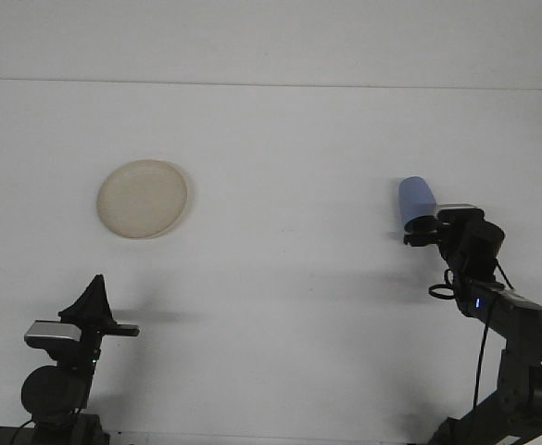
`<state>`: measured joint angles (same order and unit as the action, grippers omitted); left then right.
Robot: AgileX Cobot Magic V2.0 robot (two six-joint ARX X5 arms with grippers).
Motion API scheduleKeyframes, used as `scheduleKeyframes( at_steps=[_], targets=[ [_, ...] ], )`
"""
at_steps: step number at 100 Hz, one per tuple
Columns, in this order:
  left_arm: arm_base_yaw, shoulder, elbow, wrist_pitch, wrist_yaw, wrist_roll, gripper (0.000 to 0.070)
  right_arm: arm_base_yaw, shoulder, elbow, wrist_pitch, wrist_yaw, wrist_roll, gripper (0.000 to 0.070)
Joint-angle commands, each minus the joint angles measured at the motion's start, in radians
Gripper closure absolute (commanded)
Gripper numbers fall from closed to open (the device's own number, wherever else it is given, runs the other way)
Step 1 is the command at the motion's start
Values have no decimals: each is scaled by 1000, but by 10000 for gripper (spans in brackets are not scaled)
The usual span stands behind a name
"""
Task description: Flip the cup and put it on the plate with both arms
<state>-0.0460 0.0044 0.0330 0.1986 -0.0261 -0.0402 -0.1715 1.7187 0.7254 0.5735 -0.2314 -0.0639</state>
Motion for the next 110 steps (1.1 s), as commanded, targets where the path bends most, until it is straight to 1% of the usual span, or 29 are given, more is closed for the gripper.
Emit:
scheduleKeyframes(
  at_steps=[1,5,9,15,16,17,20,21,24,47,62,70,87,95,101,110],
  targets=[
    [2,-1,-19,12,3,3,689,-3,40,26,9,-8,-13,237],
    [2,-1,-19,12,3,2,689,-3,50,30,10,-8,-12,303],
    [2,-1,-19,12,3,3,689,-3,54,30,8,-9,-14,403],
    [2,-1,-19,12,3,3,689,-3,57,30,6,-27,-20,574],
    [2,-1,-19,12,3,3,689,-3,57,30,6,-33,-21,588],
    [2,-1,-19,12,3,3,689,-3,57,30,6,-37,-21,627],
    [2,-1,-19,12,3,3,689,-3,56,30,6,-48,-23,691],
    [2,-1,-19,12,3,3,689,-3,56,30,6,-52,-23,700],
    [2,-1,-19,12,3,3,689,-3,56,30,6,-61,-22,700],
    [2,-1,-19,12,3,3,689,-3,15,29,-63,-60,-19,700],
    [2,-1,-19,12,3,2,689,11,-94,29,-146,-51,4,700],
    [2,-1,-19,12,3,2,689,24,-180,29,-216,-32,19,700],
    [2,-1,-19,12,3,2,689,80,-409,31,-460,43,33,700],
    [2,-1,-19,12,3,2,689,120,-520,42,-606,86,85,700],
    [2,-1,-19,12,3,3,689,154,-595,63,-724,94,124,700],
    [2,-1,-19,12,3,3,689,214,-686,121,-926,100,154,700]
  ],
)
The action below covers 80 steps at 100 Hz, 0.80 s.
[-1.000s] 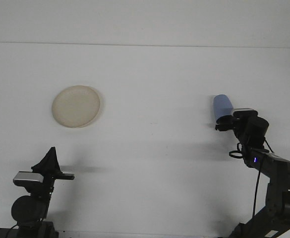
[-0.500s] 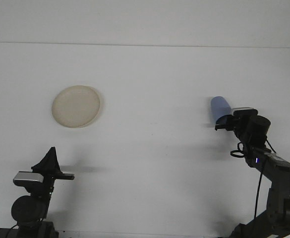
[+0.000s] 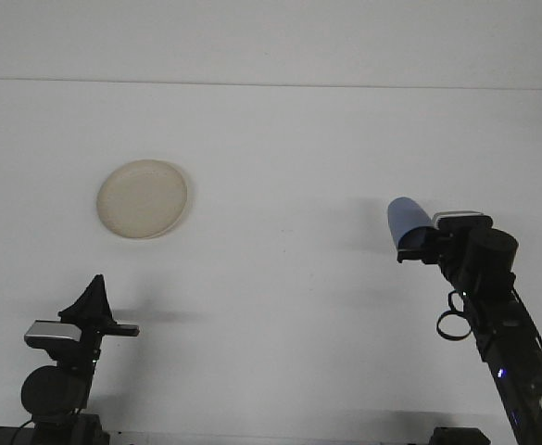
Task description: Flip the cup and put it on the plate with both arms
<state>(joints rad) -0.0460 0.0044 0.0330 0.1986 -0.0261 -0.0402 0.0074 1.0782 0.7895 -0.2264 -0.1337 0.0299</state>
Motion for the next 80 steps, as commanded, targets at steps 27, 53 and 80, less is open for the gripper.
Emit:
scheduleKeyframes(
  at_steps=[27,53,80],
  targets=[
    [2,-1,-19,12,3,2,690,275,-73,332,-718,32,166,700],
    [2,-1,-19,12,3,3,690,517,69,470,-920,135,249,700],
    [2,-1,-19,12,3,2,689,689,293,545,-925,135,262,700]
  ],
)
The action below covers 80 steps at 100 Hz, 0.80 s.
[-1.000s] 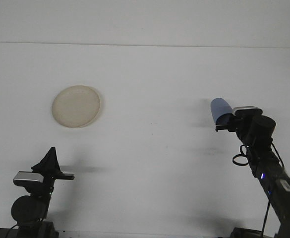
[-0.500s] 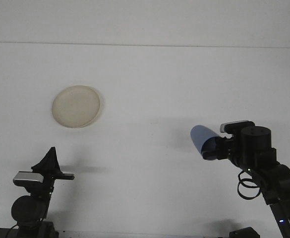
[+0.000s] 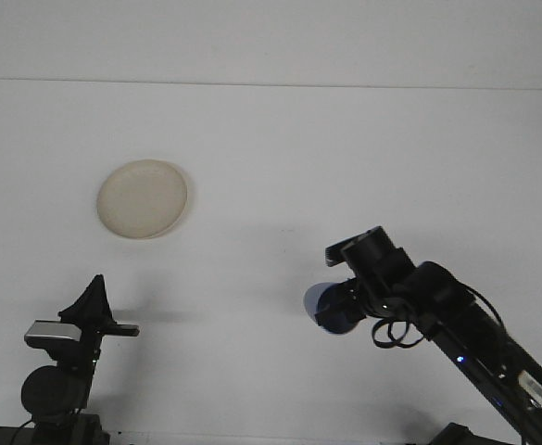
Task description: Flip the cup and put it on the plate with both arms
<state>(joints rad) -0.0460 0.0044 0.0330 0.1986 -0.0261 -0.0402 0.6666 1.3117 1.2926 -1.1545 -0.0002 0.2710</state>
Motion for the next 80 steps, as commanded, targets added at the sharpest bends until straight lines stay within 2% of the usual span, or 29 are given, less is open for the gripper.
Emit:
scheduleKeyframes(
  at_steps=[1,34,59,65,80],
  targets=[
    [2,-1,-19,12,3,2,689,34,70,46,2,2,21,700],
    [2,-1,-19,12,3,3,689,141,335,201,-41,5,-32,700],
    [2,-1,-19,12,3,3,689,167,427,214,-53,3,-58,680],
    [2,-1,-19,12,3,3,689,170,439,214,-51,2,-59,626],
    [2,-1,-19,12,3,3,689,172,444,214,-44,-2,-63,395]
  ],
)
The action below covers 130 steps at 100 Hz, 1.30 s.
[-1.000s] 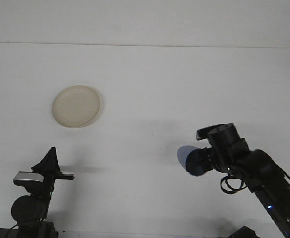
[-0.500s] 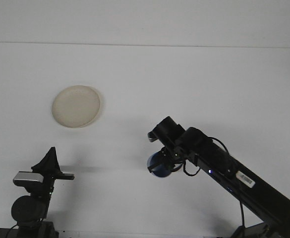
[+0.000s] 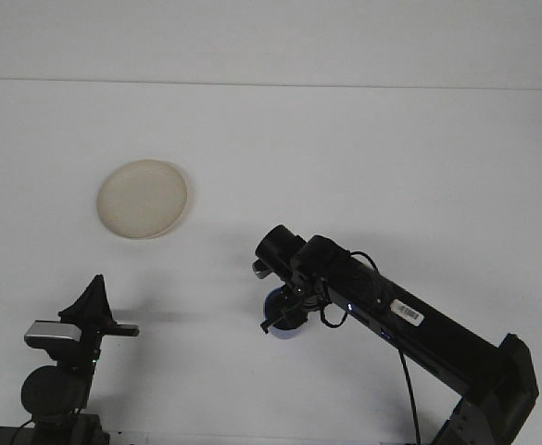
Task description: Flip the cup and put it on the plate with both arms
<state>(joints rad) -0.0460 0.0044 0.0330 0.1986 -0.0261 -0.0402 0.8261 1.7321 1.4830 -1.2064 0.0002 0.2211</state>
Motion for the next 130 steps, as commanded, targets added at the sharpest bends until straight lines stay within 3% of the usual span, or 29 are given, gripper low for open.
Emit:
scheduleKeyframes(
  at_steps=[1,37,61,90,112,130],
  targets=[
    [2,-1,-19,12,3,3,689,13,24,24,9,-3,-14,387],
    [2,-1,-19,12,3,2,689,15,23,104,-72,1,-22,372],
    [2,-1,-19,12,3,2,689,2,-11,224,-159,1,-62,356],
    [2,-1,-19,12,3,3,689,-99,-152,225,-161,8,-120,353],
    [2,-1,-19,12,3,3,689,-256,-294,163,-150,87,-148,353],
    [2,-1,-19,12,3,3,689,-416,-490,-21,-57,86,-156,353]
  ],
)
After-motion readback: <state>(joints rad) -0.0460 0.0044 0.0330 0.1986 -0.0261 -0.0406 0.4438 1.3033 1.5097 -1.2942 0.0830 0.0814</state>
